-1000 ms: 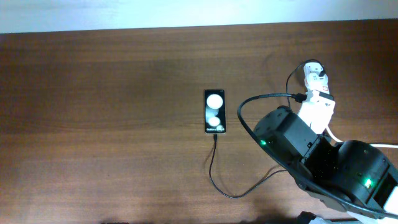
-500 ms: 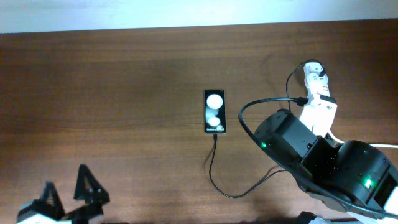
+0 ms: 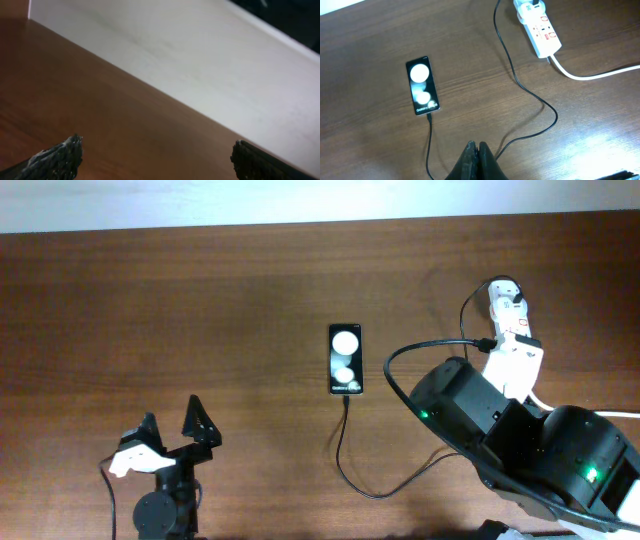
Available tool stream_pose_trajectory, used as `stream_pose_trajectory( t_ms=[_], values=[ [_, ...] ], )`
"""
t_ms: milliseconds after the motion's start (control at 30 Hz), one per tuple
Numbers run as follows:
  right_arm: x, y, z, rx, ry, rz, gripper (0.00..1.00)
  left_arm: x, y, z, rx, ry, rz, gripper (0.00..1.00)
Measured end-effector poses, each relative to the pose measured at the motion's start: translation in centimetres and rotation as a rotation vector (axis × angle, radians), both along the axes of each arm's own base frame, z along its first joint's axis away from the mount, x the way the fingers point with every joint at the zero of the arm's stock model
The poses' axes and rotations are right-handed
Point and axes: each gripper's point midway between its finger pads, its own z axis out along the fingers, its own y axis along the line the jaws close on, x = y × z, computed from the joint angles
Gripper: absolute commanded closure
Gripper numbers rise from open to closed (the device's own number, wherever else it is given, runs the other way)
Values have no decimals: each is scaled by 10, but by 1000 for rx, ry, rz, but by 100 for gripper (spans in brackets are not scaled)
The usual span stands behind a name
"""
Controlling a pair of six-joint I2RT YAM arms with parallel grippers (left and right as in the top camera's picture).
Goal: Plug charger to phone and switch on socket
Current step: 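Move the right gripper over the white power strip's switch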
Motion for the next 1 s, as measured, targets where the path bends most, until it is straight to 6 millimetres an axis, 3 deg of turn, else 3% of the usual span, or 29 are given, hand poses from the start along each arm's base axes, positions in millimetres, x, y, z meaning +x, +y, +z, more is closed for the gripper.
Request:
stream_pose_trajectory(
  t_ms=[167,267,367,400,433,600,667,700,733,867,967,1000],
  values=[
    [0,-1,0,-3,2,0,92,2,-17,-18,92,77,-103,1],
    [-3,-2,-2,-10,14,2,96,2,-20,-19,105,80,-119,1],
    [0,2,0,8,3,3,96,2,-28,-20,228,90,-170,1],
    [0,3,0,14,2,5,95,2,-29,-20,278,93,-182,1],
    [0,3,-1,16,5,7,86,2,-30,-21,319,96,-187,1],
    [-1,4,-1,22,9,9,85,2,-31,-21,401,101,-194,1],
    [-1,4,-1,23,9,7,66,2,-29,-21,404,103,-185,1],
    [-1,5,-1,25,10,11,38,2,-29,-21,404,104,-182,1],
    [-1,6,-1,29,12,12,4,2,-28,-21,404,104,-182,1],
    [-1,9,-2,44,17,18,1,2,-28,-21,404,104,-182,1],
    [11,27,7,130,-40,29,1,2,-29,-22,404,107,-183,1],
    [17,33,9,156,-59,32,10,2,-29,-22,404,109,-183,1]
  ],
)
